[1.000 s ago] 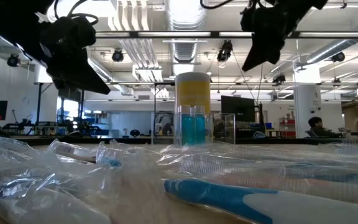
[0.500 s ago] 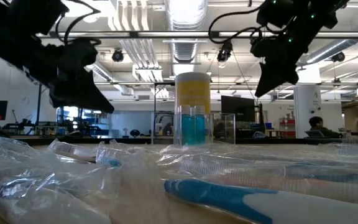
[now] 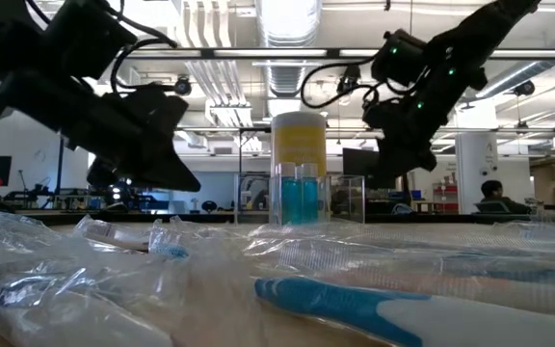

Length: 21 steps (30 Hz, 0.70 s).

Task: Pick & Place toothbrushing station
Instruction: Adjust the transparent organizer

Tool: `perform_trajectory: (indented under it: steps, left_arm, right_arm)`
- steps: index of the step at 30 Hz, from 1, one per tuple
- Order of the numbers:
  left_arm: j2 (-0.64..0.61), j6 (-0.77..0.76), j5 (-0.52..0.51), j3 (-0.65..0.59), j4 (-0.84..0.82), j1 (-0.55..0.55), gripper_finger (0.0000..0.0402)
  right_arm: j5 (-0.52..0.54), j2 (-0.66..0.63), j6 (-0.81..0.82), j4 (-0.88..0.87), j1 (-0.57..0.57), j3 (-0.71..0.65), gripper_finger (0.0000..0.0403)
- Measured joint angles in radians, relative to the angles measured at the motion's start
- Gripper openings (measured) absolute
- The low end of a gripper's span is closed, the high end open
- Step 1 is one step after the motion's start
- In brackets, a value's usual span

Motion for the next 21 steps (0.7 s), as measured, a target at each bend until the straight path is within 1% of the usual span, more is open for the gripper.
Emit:
perform_trajectory:
  steps: [4,8,16,21]
  left_arm:
    - [0.031,0.014,0.000,0.034,-0.001,0.012,0.0008]
    - [0.043,0.019,0.007,0.046,-0.007,0.036,0.0003]
    - [0.037,0.057,0.102,0.054,-0.003,0.078,0.0006]
    - [0.037,0.094,0.123,0.075,-0.002,0.091,0.0004]
  right_arm:
    - [-0.028,0.045,0.000,0.034,0.005,0.000,0.0008]
    - [-0.031,0.065,0.003,0.049,0.025,0.000,0.0008]
    - [-0.032,0.063,0.016,0.098,0.090,0.001,0.0008]
    - [-0.034,0.066,0.017,0.109,0.118,0.001,0.0008]
